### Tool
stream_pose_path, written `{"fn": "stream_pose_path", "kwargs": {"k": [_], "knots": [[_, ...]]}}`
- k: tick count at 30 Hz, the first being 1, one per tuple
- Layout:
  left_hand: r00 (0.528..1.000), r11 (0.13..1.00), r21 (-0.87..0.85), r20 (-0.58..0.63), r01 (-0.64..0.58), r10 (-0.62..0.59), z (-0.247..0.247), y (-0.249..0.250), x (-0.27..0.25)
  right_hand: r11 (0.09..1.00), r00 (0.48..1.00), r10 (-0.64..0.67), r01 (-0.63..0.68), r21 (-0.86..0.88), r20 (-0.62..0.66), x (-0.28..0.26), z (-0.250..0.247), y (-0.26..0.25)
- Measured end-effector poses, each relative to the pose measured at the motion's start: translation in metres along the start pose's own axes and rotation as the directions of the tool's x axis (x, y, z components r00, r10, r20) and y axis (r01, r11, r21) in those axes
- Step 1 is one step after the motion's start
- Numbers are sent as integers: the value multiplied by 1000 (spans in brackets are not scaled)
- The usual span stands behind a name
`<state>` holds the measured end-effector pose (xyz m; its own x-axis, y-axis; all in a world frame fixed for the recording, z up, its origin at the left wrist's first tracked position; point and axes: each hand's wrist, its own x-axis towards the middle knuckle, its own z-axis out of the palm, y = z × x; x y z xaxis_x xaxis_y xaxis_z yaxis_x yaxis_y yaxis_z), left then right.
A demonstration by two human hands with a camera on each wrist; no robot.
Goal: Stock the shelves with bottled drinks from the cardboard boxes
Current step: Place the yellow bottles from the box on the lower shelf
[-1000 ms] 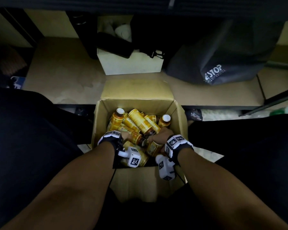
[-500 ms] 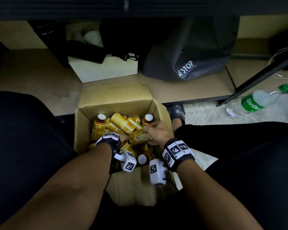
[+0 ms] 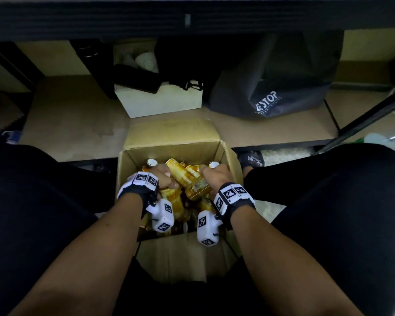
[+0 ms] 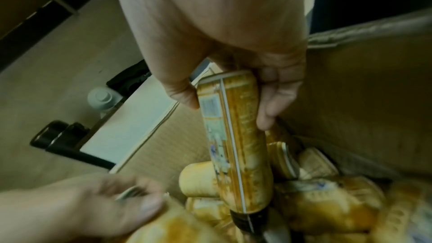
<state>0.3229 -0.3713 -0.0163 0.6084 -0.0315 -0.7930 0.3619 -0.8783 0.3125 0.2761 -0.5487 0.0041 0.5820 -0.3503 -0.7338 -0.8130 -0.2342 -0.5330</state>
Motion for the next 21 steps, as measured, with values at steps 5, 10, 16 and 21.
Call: {"fn": "stream_pose_path", "kwargs": {"k": [5, 10, 16, 21], "knots": [[965, 991, -135, -256, 19, -54, -28, -19, -6, 972, 997, 58, -68, 224, 52, 1, 10, -10], [917, 968, -251, -379, 29, -126, -17, -34, -7, 994, 986, 71, -83, 76, 148, 0, 35, -2], [903, 891, -452, -363, 43, -228, -21, -42, -6, 990, 965, 108, -83, -111, 239, 0, 50, 9], [925, 874, -484, -317, 33, -211, -17, -43, -1, 977, 917, 213, -192, -94, 338, 11, 58, 10]]}}
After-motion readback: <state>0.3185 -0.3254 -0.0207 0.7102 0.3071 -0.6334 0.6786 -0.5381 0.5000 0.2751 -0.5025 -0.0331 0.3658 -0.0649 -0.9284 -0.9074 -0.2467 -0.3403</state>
